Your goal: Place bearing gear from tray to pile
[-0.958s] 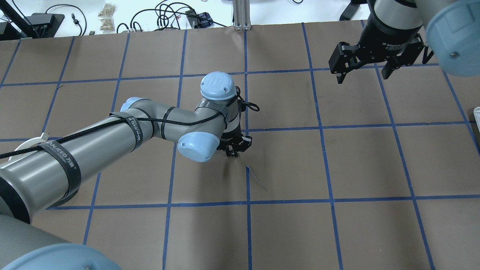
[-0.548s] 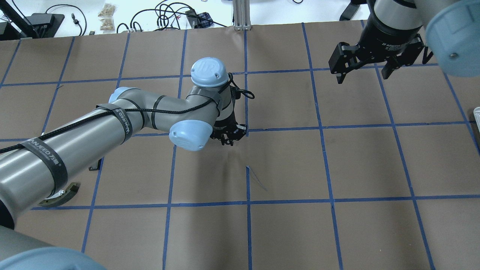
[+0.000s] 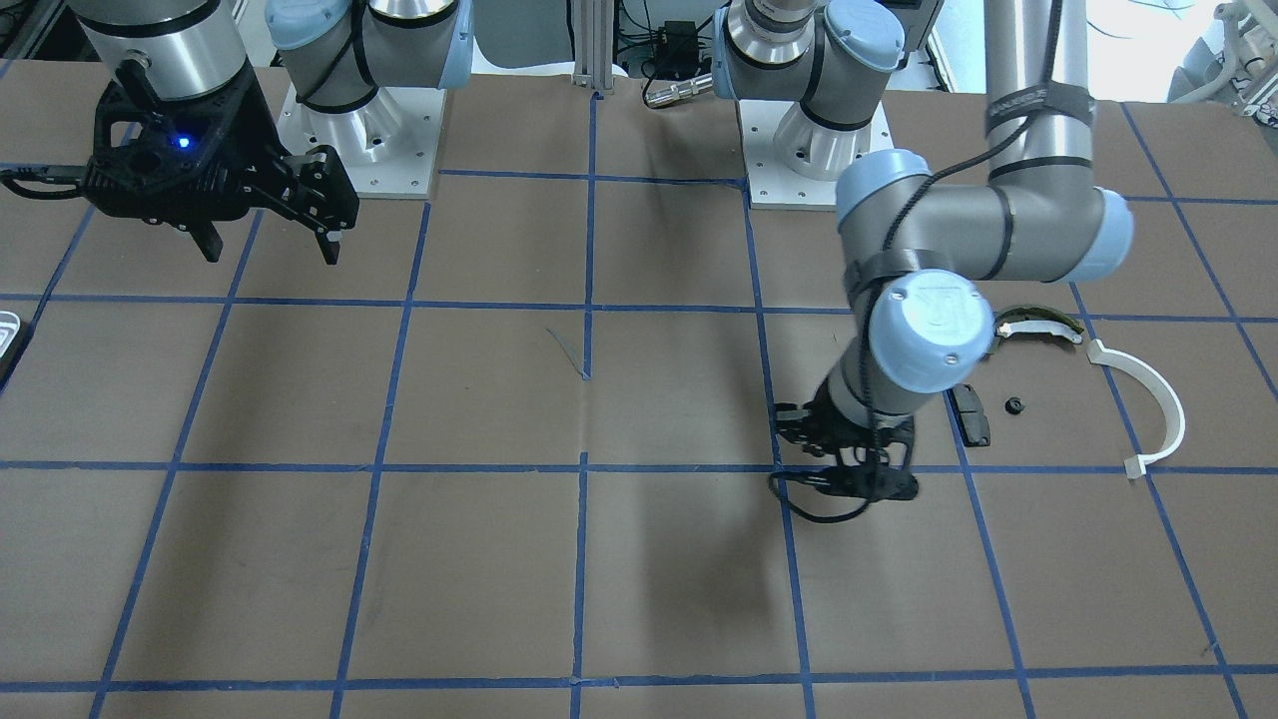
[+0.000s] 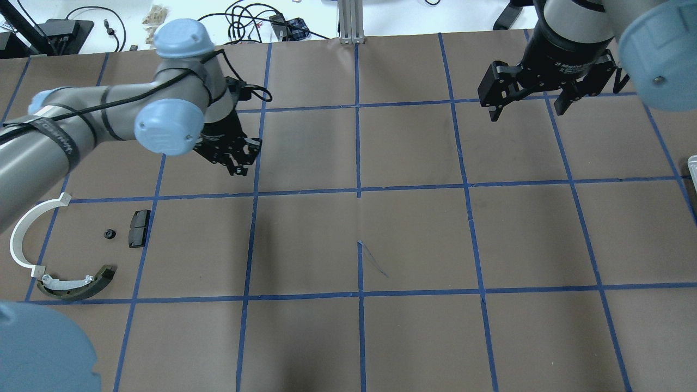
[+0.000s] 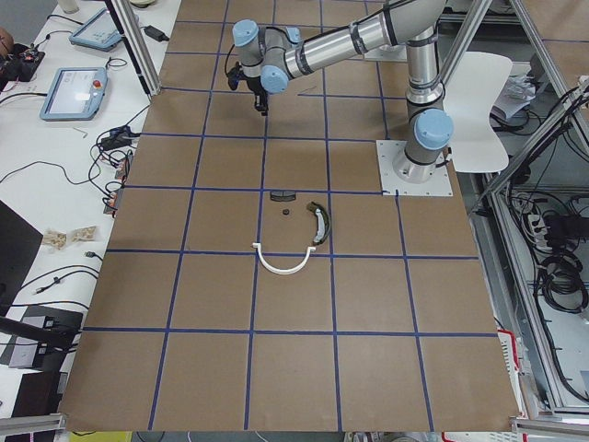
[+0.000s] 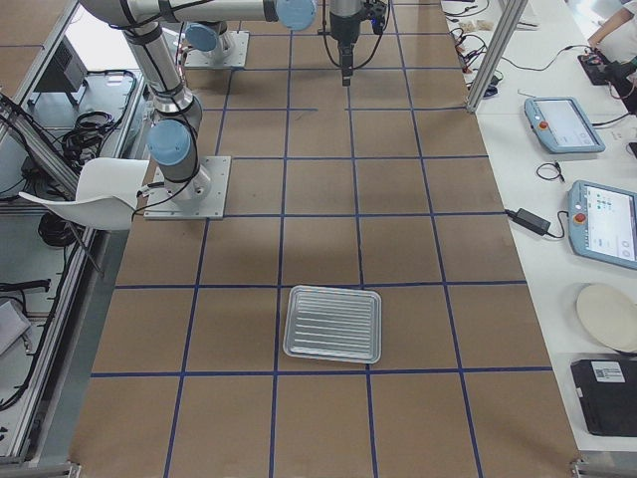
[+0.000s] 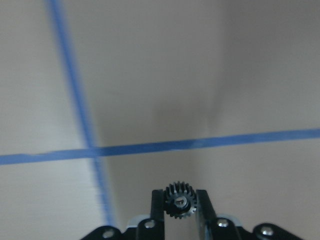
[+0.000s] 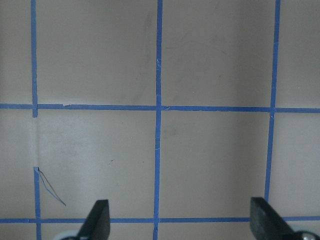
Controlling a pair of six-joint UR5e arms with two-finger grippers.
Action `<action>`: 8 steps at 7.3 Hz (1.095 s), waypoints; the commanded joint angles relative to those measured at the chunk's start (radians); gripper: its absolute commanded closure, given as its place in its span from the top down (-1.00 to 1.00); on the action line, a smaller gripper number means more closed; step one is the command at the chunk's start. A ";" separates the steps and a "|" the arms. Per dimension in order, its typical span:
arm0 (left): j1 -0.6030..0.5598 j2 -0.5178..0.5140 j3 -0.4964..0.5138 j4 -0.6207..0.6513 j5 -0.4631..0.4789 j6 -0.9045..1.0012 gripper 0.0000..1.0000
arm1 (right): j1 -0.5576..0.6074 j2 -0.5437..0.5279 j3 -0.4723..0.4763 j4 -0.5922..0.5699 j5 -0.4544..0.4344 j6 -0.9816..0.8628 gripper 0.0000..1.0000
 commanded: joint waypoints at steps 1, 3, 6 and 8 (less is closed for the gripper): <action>0.235 0.020 -0.003 -0.012 0.033 0.197 -1.00 | -0.002 0.000 0.000 0.002 0.001 0.001 1.00; 0.454 0.006 -0.008 0.001 0.032 0.380 -1.00 | -0.002 0.000 0.000 0.002 0.002 0.001 1.00; 0.569 -0.028 -0.048 0.007 0.027 0.488 -1.00 | -0.002 0.000 0.000 0.003 0.001 0.001 1.00; 0.570 -0.040 -0.098 0.024 0.027 0.490 -1.00 | -0.002 0.000 0.000 0.003 0.001 -0.001 1.00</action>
